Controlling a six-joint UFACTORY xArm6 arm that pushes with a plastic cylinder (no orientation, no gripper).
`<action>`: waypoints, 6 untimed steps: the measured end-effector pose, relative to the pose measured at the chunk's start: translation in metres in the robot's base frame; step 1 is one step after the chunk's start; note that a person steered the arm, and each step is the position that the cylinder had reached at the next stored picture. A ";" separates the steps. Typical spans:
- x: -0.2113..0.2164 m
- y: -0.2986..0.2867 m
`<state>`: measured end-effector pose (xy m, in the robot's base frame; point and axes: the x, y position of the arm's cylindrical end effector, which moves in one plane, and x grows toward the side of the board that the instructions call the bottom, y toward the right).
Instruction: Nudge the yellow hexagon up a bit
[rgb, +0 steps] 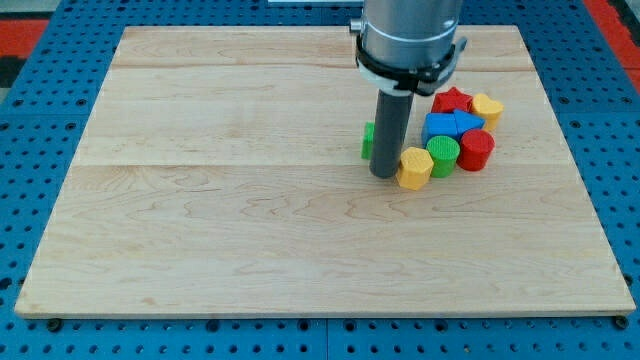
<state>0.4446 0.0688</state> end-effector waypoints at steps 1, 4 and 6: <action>0.002 0.007; 0.040 0.030; 0.040 0.064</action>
